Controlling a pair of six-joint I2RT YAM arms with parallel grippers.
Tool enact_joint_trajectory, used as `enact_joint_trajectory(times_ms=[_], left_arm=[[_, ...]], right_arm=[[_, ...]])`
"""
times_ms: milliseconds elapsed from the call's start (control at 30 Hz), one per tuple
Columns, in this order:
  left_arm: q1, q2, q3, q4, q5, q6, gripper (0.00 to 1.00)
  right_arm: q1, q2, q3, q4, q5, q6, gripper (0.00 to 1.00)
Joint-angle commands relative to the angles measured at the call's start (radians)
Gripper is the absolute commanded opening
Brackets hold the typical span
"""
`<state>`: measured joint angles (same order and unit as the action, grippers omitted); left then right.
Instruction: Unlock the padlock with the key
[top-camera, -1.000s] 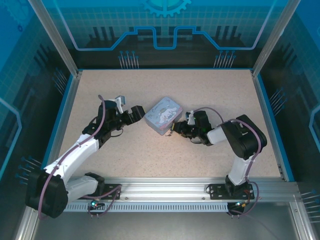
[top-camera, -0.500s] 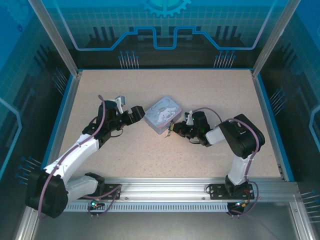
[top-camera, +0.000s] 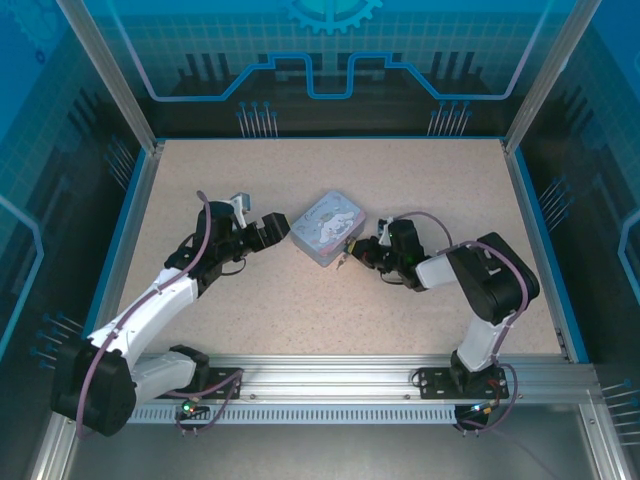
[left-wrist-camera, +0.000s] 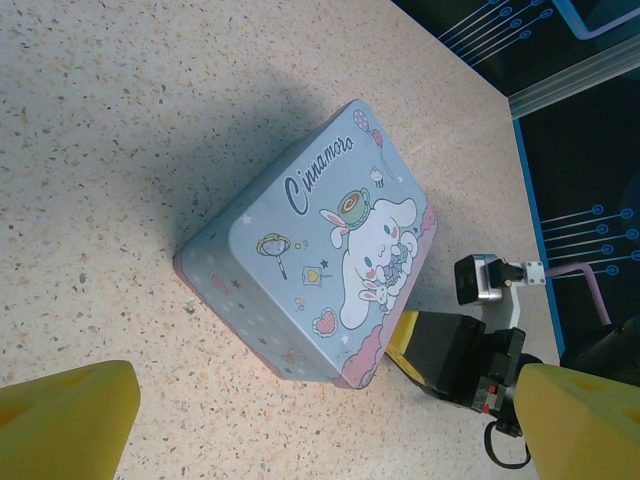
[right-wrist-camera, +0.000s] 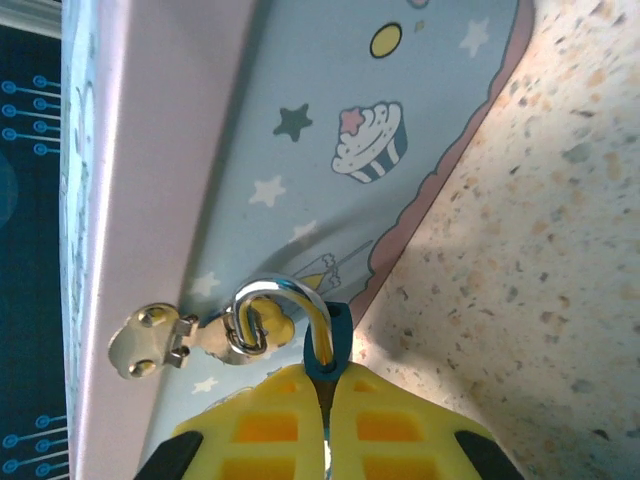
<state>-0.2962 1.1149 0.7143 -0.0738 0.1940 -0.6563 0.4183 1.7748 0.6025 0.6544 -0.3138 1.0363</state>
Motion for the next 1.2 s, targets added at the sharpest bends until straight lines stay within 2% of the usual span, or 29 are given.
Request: enact_joint_trajectory(times_ms=[0, 300, 433, 533, 633, 800, 933, 1067, 1167], left_arm=[[0.011, -0.013, -0.005, -0.016, -0.016, -0.008, 0.98], [0.011, -0.025, -0.005, -0.039, -0.023, 0.006, 0.98], [0.011, -0.048, -0.006, -0.059, -0.036, 0.019, 0.98], [0.015, -0.073, -0.009, -0.082, -0.053, 0.030, 0.99], [0.020, -0.089, -0.009, -0.097, -0.060, 0.032, 0.99], [0.026, -0.117, -0.012, -0.111, -0.063, 0.031, 0.99], [0.029, -0.144, -0.015, -0.116, -0.076, 0.029, 0.99], [0.032, -0.157, -0.014, -0.121, -0.087, 0.026, 0.99], [0.032, -0.158, -0.014, -0.121, -0.085, 0.017, 0.99]], right_arm=[[-0.010, -0.034, 0.013, -0.063, 0.067, 0.019, 0.07], [-0.013, -0.033, 0.069, -0.135, 0.107, 0.007, 0.06], [-0.021, -0.115, 0.058, -0.226, 0.166, -0.055, 0.06], [-0.041, -0.206, 0.051, -0.321, 0.157, -0.143, 0.07], [-0.069, -0.301, 0.049, -0.425, 0.083, -0.232, 0.07], [-0.094, -0.457, 0.092, -0.727, -0.061, -0.438, 0.08], [-0.100, -0.502, 0.122, -0.906, -0.223, -0.542, 0.08], [-0.063, -0.487, 0.065, -0.865, -0.357, -0.484, 0.07], [-0.009, -0.454, 0.023, -0.777, -0.365, -0.417, 0.08]])
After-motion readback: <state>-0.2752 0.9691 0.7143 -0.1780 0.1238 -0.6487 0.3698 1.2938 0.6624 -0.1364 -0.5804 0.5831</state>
